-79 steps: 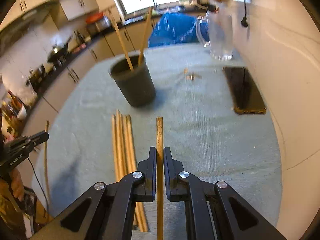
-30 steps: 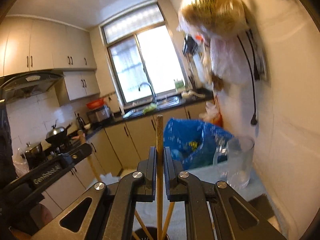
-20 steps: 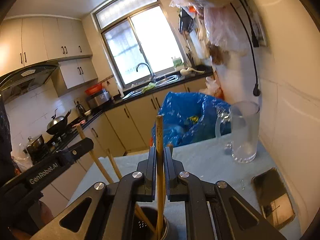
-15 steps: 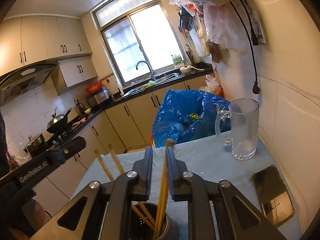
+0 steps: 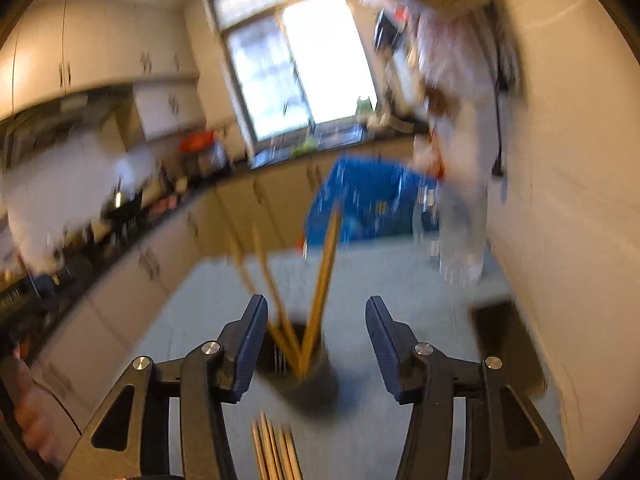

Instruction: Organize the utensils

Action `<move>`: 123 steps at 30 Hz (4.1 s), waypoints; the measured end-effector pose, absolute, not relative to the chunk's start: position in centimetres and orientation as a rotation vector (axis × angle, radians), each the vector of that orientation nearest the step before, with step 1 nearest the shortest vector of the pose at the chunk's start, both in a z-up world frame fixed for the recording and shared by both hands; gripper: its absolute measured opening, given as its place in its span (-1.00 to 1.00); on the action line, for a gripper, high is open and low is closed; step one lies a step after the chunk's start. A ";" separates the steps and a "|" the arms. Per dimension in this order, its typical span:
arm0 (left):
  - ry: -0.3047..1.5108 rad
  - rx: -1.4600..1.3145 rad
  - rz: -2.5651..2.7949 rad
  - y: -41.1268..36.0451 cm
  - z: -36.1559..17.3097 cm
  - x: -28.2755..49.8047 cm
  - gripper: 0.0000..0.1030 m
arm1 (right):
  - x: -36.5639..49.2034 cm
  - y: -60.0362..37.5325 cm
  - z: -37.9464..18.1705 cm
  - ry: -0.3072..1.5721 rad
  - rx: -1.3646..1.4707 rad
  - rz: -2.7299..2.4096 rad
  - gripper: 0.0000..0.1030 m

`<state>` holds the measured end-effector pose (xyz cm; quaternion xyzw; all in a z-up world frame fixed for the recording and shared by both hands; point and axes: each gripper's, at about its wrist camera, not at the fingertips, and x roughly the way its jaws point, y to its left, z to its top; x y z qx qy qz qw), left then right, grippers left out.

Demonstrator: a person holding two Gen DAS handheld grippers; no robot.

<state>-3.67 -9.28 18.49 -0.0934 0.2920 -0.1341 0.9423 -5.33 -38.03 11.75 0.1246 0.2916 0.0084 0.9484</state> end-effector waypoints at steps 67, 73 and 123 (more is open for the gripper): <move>1.150 0.229 -0.512 -11.8 2.3 -7.0 -0.85 | -12.9 -39.3 -0.5 1.118 0.254 0.002 -0.57; 1.158 0.258 -0.492 -12.9 2.0 -6.0 -0.86 | -8.8 -39.5 -0.5 1.168 0.187 -0.007 -0.57; 0.603 0.019 -0.492 -8.1 16.6 -17.8 -0.90 | -19.9 -36.5 14.2 0.550 0.269 0.036 -0.86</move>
